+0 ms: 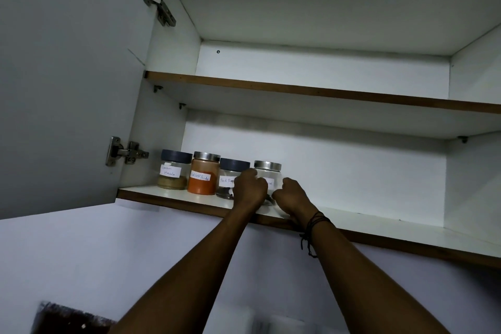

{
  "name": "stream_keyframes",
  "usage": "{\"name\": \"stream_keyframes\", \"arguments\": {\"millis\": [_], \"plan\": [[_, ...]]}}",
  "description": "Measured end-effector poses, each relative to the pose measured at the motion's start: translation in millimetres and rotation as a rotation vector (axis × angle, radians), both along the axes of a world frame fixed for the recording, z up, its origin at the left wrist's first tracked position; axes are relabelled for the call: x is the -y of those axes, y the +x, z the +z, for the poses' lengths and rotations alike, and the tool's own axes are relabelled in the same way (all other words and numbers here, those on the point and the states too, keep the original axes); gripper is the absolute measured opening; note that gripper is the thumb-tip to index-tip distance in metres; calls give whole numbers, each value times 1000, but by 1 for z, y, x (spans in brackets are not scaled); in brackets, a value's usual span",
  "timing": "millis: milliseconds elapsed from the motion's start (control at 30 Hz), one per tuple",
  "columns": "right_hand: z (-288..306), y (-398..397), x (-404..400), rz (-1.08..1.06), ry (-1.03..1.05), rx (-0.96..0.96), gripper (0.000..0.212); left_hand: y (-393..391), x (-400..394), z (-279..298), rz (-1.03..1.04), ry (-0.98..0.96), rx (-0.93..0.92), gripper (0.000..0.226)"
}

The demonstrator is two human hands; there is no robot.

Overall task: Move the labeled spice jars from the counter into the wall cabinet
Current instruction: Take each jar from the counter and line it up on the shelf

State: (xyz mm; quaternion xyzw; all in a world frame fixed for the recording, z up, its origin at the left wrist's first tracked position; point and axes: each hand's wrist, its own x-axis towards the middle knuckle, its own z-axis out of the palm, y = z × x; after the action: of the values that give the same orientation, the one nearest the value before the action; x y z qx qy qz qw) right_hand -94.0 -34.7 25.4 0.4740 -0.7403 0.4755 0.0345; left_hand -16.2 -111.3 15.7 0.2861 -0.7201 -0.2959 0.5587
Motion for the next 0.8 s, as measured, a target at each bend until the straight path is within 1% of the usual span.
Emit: {"name": "stream_keyframes", "arguments": {"millis": [67, 100, 133, 167, 200, 233, 267, 300, 367, 433, 500, 633, 733, 800], "plan": [[-4, 6, -14, -57, -54, -10, 33, 5, -12, -7, -1, -102, -65, 18], [-5, 10, -20, -91, -92, -20, 35, 8, -18, -10, -4, -148, -87, 17], [-8, 12, -28, -119, -127, -15, 34, 12, -27, -14, -25, -173, -112, 18], [-12, 16, -36, -124, -177, -18, 27, 15, -35, -17, -59, -185, -154, 18], [-18, 21, -47, -111, -216, -26, 15, 16, -43, -24, -95, -192, -197, 19], [-27, 23, -58, -92, -249, -23, 11, 18, -54, -34, -128, -191, -232, 20], [-36, 26, -70, -72, -272, -34, 23, 22, -66, -45, -157, -198, -251, 22], [-41, 28, -78, -60, -297, -55, 30, 24, -74, -51, -174, -203, -253, 23], [-67, 31, -105, -52, -326, -89, 25, 24, -95, -79, -253, -159, -232, 24], [-80, 35, -115, -21, -350, -147, 18, 33, -107, -90, -281, -162, -243, 24], [-107, 37, -130, -47, -275, -146, 20, 37, -121, -114, -299, -131, -198, 23], [-212, 46, -174, -81, -68, -78, 29, 44, -163, -209, -403, 27, -32, 27], [-277, 57, -196, -99, 23, 23, 28, 50, -184, -273, -472, 115, 55, 26], [-313, 64, -207, -100, 87, 54, 27, 53, -195, -311, -502, 152, 131, 26]]}}
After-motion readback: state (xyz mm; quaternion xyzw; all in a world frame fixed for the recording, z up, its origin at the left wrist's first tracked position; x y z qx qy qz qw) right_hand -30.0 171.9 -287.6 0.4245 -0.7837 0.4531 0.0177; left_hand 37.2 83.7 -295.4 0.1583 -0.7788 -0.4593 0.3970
